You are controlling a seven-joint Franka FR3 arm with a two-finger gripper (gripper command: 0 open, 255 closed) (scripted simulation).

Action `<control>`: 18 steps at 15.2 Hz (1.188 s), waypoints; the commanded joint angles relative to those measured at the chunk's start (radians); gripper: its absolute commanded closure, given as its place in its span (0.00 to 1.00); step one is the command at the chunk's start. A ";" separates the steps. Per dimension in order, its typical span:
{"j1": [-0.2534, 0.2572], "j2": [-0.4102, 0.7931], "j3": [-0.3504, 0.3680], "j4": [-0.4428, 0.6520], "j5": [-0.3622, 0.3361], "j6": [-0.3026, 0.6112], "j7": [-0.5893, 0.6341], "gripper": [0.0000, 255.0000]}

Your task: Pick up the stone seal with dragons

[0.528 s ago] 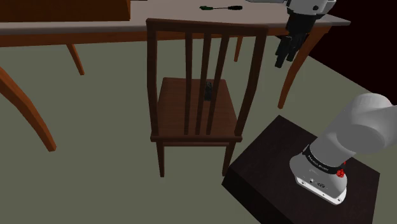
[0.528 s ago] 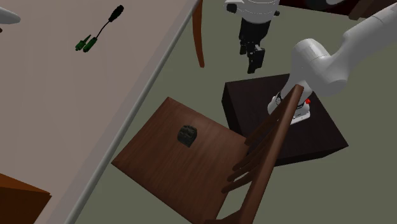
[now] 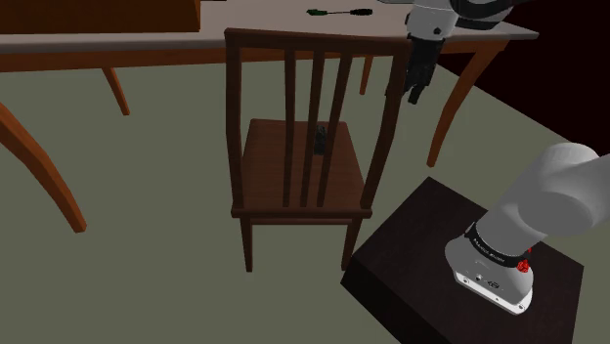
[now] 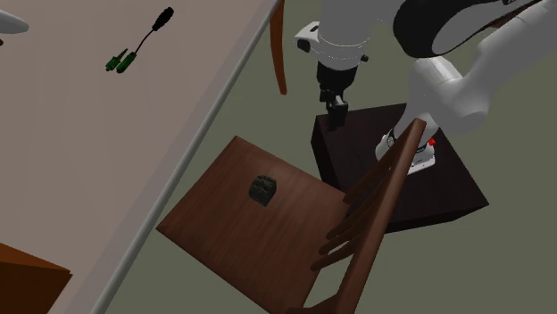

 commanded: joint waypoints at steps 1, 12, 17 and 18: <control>0.003 0.062 0.028 0.012 0.009 0.062 0.041 0.00; 0.009 0.446 0.163 0.189 -0.032 0.316 0.287 0.00; 0.018 0.581 0.185 0.271 -0.081 0.378 0.374 0.00; 0.019 0.587 0.185 0.263 -0.083 0.391 0.375 0.00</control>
